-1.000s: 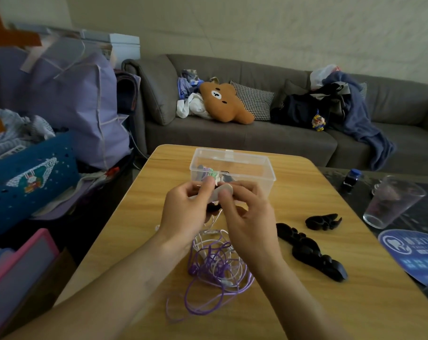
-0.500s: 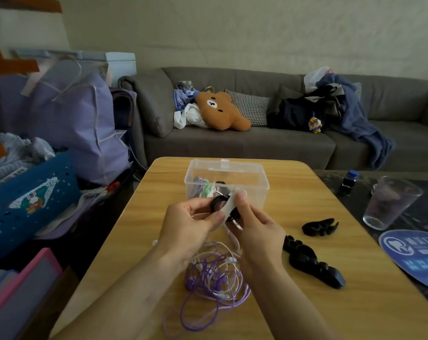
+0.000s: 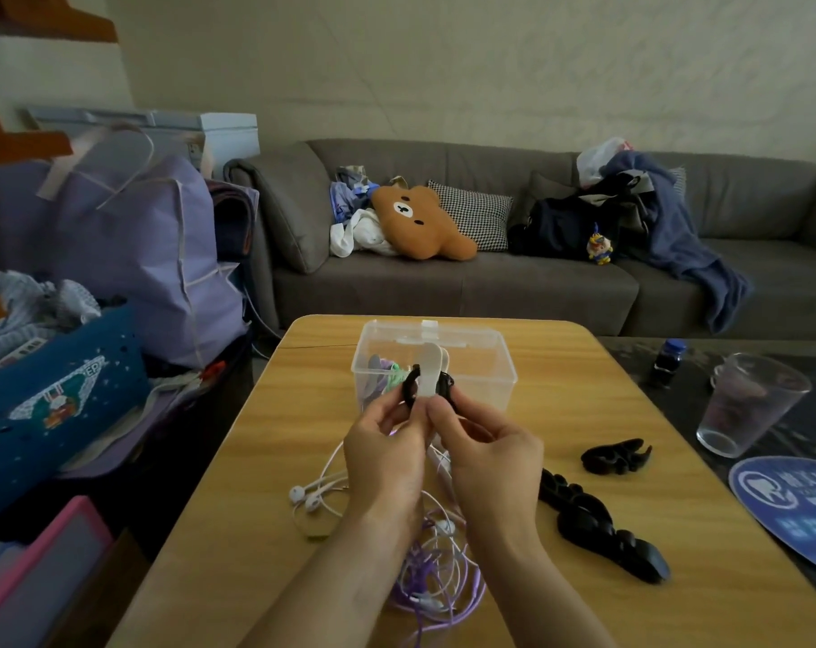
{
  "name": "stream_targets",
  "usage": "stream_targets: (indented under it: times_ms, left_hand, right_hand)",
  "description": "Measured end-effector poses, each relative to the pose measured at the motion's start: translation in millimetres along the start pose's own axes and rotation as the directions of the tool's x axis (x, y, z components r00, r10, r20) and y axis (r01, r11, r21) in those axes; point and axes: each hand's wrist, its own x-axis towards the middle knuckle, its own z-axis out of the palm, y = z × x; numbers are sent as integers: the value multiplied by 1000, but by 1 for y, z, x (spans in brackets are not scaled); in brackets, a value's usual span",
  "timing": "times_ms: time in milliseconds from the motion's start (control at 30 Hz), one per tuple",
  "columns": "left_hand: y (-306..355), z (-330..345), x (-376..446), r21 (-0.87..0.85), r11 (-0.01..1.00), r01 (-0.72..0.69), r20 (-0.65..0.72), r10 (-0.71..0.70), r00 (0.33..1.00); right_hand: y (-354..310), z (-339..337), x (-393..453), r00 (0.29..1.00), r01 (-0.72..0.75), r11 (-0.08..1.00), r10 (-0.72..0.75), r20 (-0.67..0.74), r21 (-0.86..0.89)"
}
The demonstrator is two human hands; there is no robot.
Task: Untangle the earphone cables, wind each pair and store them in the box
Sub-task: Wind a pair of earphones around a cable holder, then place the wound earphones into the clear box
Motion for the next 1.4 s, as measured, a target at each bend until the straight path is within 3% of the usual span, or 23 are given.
stream_targets:
  times_ms: [133,200,367,467,533,567,600,633,700,800,933,1033,1167,1233,1333,1400]
  left_hand:
    - [3,0,-6,111,993,-40,88,30,996]
    - [7,-1,-9,225,969,-107,158,72,985]
    - [15,-3,-2,361,898,-251,468,59,882]
    - [19,-3,11,461,815,-351,534,61,843]
    - [18,-1,20,590,678,-439,492,129,861]
    - [19,-1,23,693,551,-465,440,187,878]
    - [21,-3,26,778,449,-440,364,248,898]
    - [23,-5,30,826,410,-388,290,282,915]
    - [23,-11,39,844,431,-319,219,265,939]
    - [13,-21,51,834,457,-308,261,164,951]
    - [9,-30,52,740,572,-354,327,155,932]
    - [6,-36,55,713,583,-390,359,174,917]
    - [7,-36,59,700,598,-391,385,145,912]
    - [6,-36,59,691,611,-386,390,134,911]
    - [6,-36,58,682,625,-379,387,132,913]
    - [9,-37,61,670,639,-377,389,131,912]
  right_hand:
    - [-4,-3,3,998,32,999,-31,-60,25]
    - [-8,-4,7,995,78,996,-82,-64,-50]
    - [-23,-2,25,971,222,939,-238,-31,-263]
    - [-31,4,38,956,281,891,-293,20,-358]
    - [-39,8,51,947,306,855,-320,39,-419]
    - [-45,11,60,945,309,824,-322,55,-474]
    - [-50,14,71,949,297,766,-304,85,-571]
    - [-55,17,85,958,270,688,-260,119,-674]
    - [-56,21,112,976,215,496,-149,162,-841]
    - [-44,26,145,985,172,235,-60,162,-957]
    - [-22,35,166,990,131,7,45,132,-991]
    - [-14,46,174,982,90,5,163,90,-996]
    - [-1,49,194,937,151,-67,328,121,-986]
    - [5,48,198,921,190,-69,357,154,-979]
    - [-19,58,169,901,202,46,383,204,-978]
    - [-35,64,150,876,287,-17,409,255,-958]
